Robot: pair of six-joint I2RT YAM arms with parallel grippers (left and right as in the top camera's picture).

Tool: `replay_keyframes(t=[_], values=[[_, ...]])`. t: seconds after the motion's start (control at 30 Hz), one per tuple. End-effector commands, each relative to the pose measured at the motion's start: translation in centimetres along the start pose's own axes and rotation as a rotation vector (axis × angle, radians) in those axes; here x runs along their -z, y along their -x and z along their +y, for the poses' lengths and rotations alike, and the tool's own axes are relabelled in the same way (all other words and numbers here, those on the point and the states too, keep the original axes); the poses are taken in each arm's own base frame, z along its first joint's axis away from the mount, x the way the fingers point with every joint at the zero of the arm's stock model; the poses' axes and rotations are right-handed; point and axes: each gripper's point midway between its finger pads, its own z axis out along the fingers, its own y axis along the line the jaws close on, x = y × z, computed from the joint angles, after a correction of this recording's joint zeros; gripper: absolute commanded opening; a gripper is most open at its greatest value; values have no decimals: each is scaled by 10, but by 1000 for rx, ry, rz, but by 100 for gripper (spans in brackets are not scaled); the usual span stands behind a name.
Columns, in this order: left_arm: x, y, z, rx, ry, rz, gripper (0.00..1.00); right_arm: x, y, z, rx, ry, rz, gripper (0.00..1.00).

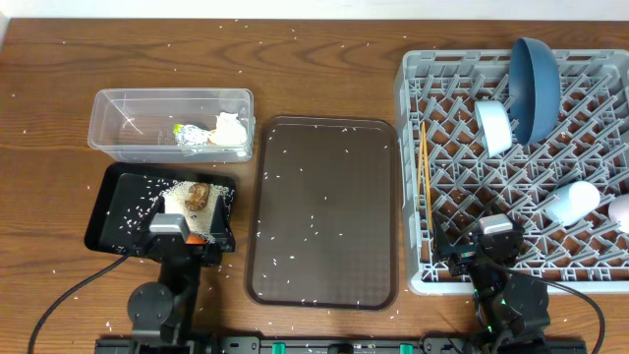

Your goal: Sort waste into correct bins and load items into the dishwasher rack

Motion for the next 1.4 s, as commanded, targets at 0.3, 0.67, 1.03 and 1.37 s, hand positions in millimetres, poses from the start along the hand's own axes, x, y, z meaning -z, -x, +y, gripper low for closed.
replay_keyframes(t=[0.3, 0.67, 1.03, 1.37], values=[[-11, -56, 7, -16, 9, 93, 98, 0, 0, -2, 14, -8, -3, 99], [-11, -58, 7, -16, 11, 100, 98, 0, 0, -2, 13, -8, -2, 99], [-11, -58, 7, -16, 11, 101, 98, 0, 0, -2, 14, -8, -3, 99], [-11, -58, 7, -16, 11, 101, 98, 0, 0, -2, 13, -8, -2, 99]])
